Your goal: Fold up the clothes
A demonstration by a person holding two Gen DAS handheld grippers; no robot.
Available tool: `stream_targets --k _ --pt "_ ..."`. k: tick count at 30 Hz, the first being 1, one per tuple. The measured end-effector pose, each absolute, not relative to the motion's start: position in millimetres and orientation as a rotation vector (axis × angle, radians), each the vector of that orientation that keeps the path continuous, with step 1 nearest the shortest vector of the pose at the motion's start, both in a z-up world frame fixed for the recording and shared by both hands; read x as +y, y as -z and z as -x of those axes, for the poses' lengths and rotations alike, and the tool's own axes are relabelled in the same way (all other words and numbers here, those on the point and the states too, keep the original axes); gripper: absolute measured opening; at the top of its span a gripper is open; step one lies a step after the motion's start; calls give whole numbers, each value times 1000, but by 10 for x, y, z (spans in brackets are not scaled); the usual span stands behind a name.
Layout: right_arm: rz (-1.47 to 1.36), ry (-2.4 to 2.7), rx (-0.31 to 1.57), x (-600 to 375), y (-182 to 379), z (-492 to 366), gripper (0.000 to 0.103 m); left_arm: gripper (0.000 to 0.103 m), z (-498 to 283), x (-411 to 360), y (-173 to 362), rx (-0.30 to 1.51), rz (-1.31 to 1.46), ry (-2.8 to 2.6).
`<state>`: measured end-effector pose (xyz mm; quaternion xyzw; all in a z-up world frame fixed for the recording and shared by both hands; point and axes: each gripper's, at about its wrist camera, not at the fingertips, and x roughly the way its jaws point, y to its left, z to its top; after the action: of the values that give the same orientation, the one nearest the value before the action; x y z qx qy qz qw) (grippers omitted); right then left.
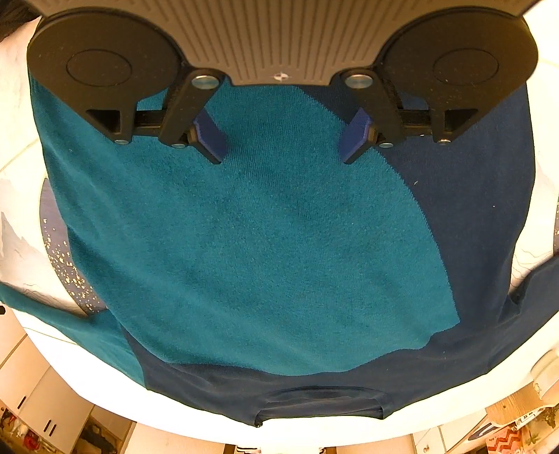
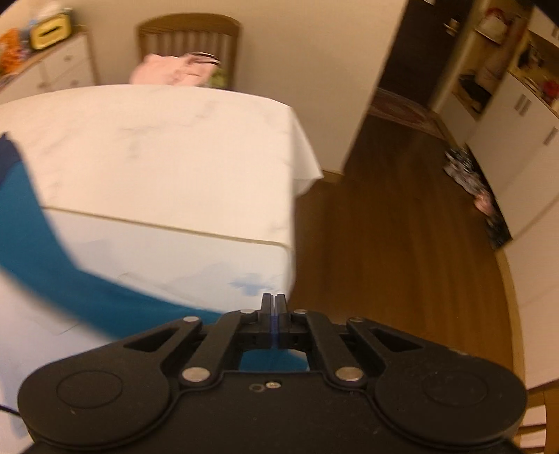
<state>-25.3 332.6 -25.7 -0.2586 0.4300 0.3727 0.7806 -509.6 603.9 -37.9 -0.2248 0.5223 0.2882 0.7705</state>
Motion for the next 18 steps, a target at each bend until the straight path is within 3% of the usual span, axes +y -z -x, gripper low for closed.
stream_targets --k 1,2,8,18 --pt "550 -816 944 3343 274 225 29 75 5090 6034 384 1133 486 -627" --pt "525 -872 960 3362 240 253 103 75 5084 6028 390 1133 484 -629" --pt "514 -1165 962 3666 62 616 103 83 5031 6001 410 1143 473 -631" --pt "676 -1207 965 4055 432 914 103 86 5034 5977 416 1127 476 -630"
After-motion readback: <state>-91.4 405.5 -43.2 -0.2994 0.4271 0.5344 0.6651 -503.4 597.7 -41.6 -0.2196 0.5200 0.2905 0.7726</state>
